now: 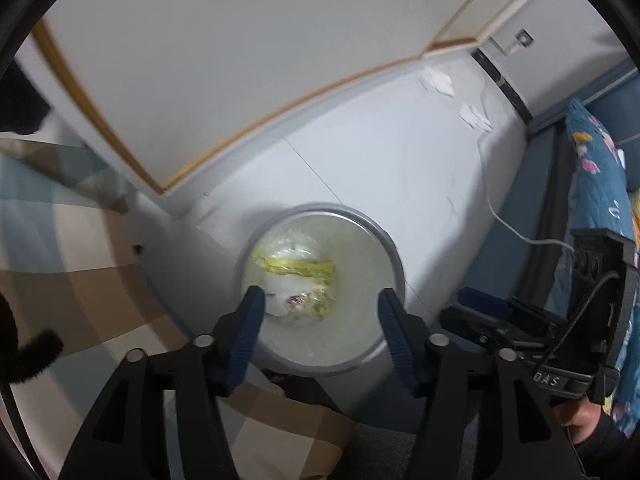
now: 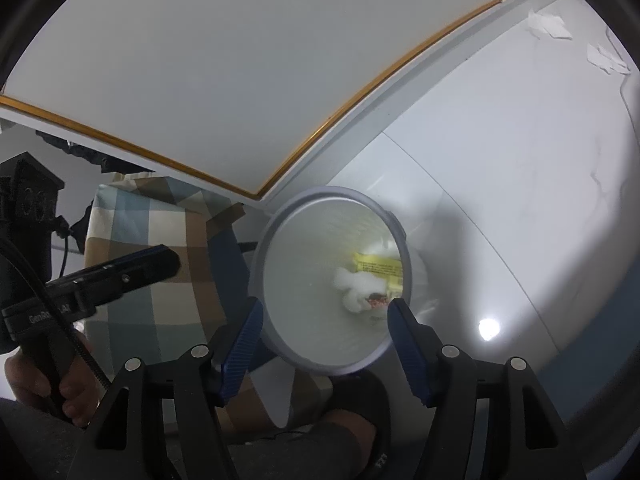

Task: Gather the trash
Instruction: 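Bring both open tools back to the gold packets on the table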

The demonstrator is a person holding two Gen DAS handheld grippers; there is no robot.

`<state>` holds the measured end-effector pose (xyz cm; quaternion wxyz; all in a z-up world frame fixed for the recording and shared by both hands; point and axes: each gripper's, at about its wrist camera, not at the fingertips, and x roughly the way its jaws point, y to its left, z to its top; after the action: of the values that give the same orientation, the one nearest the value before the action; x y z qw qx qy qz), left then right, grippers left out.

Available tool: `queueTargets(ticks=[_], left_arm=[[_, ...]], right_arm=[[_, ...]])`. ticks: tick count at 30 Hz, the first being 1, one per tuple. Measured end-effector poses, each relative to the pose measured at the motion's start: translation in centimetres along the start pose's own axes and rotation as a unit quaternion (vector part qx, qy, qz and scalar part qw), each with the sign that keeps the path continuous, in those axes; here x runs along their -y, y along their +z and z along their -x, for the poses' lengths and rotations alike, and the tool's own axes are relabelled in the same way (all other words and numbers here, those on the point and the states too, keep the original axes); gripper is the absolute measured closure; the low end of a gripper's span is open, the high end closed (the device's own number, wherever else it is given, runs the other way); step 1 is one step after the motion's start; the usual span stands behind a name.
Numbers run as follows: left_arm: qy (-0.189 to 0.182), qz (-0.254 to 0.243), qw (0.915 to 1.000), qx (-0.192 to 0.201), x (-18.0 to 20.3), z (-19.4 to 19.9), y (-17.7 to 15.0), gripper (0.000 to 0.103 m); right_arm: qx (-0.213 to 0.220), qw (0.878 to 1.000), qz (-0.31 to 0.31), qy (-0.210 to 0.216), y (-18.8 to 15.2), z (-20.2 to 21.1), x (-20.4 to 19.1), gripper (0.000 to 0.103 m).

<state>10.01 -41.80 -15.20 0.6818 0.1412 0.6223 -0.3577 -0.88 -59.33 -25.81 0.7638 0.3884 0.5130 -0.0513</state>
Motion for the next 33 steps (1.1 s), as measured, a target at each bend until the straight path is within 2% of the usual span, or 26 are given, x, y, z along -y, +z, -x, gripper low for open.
queueTargets(ticks=[7,14,16,19,24,28,33], left_arm=[[0.03,0.015,0.9957,0.087,-0.9,4.7,-0.8,0.037],[0.057,0.024,0.9815,0.181,-2.0,11.0,-2.1,0.037],[0.065,0.033,0.9755,0.208,-2.6,13.0,-2.7,0.036],[0.073,0.048,0.9654,0.246,-3.5,15.6,-3.8,0.028],[0.082,0.071,0.9496,0.294,-5.1,19.2,-5.7,0.027],[0.09,0.09,0.9349,0.332,-6.9,22.3,-7.7,0.018],[0.11,0.114,0.9122,0.378,-10.0,26.3,-11.1,0.017]], right_arm=[[0.022,1.0,0.012,-0.007,0.1,1.8,-1.5,0.035],[0.061,0.997,0.038,-0.023,0.3,5.0,-4.5,0.031],[0.072,0.996,0.051,-0.028,0.5,6.1,-5.5,0.031],[0.101,0.991,0.084,-0.039,0.7,8.5,-7.9,0.031],[0.165,0.977,0.125,-0.05,0.7,13.2,-12.6,0.026],[0.21,0.964,0.155,-0.042,0.3,16.2,-16.6,0.025],[0.255,0.946,0.199,-0.017,-1.2,18.9,-22.4,0.02]])
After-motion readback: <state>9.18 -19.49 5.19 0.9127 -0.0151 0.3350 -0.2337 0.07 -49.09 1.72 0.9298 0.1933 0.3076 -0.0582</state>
